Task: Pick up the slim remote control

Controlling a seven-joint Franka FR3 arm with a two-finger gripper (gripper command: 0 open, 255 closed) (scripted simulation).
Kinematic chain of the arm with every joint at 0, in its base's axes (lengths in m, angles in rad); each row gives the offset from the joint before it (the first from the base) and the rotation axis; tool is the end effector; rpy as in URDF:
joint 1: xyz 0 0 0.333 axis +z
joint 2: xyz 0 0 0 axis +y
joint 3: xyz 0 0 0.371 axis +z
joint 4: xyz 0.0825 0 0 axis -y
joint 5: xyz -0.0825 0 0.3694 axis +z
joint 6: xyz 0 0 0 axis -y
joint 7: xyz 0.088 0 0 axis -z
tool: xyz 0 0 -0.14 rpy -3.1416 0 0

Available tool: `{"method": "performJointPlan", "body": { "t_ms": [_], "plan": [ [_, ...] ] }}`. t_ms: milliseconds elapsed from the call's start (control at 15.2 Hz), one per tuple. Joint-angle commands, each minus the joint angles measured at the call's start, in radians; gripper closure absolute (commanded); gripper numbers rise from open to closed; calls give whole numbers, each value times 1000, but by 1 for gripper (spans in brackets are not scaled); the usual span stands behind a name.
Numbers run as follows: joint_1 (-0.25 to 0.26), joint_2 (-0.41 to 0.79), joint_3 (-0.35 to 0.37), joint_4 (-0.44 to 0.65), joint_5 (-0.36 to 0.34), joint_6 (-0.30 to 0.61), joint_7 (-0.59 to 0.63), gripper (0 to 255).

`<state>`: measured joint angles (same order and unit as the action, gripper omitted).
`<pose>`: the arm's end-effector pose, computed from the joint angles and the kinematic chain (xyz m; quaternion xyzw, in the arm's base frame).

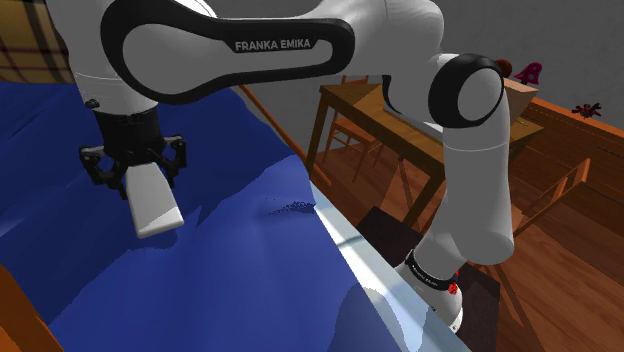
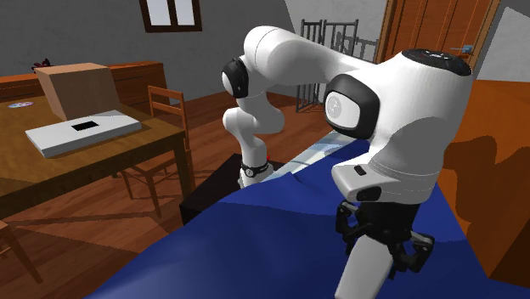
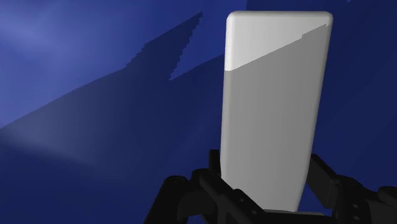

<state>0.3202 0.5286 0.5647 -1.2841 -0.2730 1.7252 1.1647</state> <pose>0.5377 0.4593 0.4948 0.9889 -0.1484 -0.0046 0.0035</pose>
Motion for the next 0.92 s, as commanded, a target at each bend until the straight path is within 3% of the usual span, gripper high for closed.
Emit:
{"method": "performJointPlan", "body": {
  "t_ms": [0, 858],
  "plan": [
    [0, 0, 0, 0, 0, 0, 0, 255],
    [41, 24, -1, 192, -8, -163, -11, 255]
  ]
}}
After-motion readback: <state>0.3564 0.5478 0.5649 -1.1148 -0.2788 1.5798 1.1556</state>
